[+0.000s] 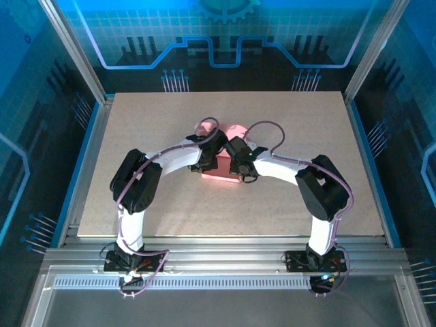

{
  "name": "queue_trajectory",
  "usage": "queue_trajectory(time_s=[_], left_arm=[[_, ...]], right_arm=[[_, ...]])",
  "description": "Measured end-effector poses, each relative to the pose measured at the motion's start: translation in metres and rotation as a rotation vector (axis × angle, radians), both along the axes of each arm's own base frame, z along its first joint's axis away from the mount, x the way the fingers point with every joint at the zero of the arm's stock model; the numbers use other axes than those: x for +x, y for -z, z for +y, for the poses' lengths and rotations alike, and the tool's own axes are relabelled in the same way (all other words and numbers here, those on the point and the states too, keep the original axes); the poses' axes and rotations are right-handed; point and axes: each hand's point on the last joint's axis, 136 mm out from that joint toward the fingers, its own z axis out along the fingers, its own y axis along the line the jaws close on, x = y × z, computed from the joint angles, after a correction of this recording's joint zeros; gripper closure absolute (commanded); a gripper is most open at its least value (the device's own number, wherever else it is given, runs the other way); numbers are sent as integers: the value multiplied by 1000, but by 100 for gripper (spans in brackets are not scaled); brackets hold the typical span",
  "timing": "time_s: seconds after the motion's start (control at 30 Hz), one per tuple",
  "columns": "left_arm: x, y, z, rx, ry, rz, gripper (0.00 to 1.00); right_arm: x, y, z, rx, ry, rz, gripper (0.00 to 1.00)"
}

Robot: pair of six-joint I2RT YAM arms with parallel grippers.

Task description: Fold the paper box

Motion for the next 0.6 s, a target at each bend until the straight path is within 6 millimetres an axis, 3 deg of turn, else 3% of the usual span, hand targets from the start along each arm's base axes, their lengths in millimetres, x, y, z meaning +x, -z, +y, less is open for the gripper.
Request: queue_trajectory(time_s=[0.13,0.23,0.3,0.47,0.6], left_arm=[[1,2,-2,-44,-8,4,79],[-3,11,-3,-72,-22,27,78],[-6,17,-3,-72,-23,46,80],[-9,22,-4,-77,-9,69,98],[-10,22,-5,-81,-8,74,100]], right_arm=[[0,0,0,-3,-2,-3,100],[0,0,0,-3,-2,-2,100],[0,0,0,-2,-4,-1,100],[1,0,-1,-10,-10,-5,100],[1,-1,-1,-17,-14,-8,100]])
